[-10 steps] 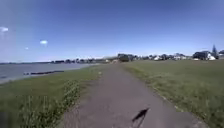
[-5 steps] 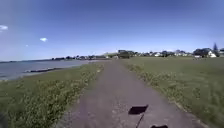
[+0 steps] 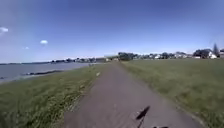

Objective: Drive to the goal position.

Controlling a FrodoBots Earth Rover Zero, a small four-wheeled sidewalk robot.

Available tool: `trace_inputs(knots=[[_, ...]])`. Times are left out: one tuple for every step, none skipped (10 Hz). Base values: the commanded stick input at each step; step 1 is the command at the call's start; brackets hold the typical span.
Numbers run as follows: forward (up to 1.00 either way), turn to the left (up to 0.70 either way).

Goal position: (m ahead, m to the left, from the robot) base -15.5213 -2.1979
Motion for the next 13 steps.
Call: trace_inputs(knots=[[0.7,0.04],[0.7,0.04],[0.7,0.04],[0.7,0.04],[0.7,0.04],[0.7,0.04],[0.7,0.04],[0.7,0.04],[0.7,0.04],[0.7,0.04],[0.7,0.04],[0.7,0.04],[0.7,0.04]])
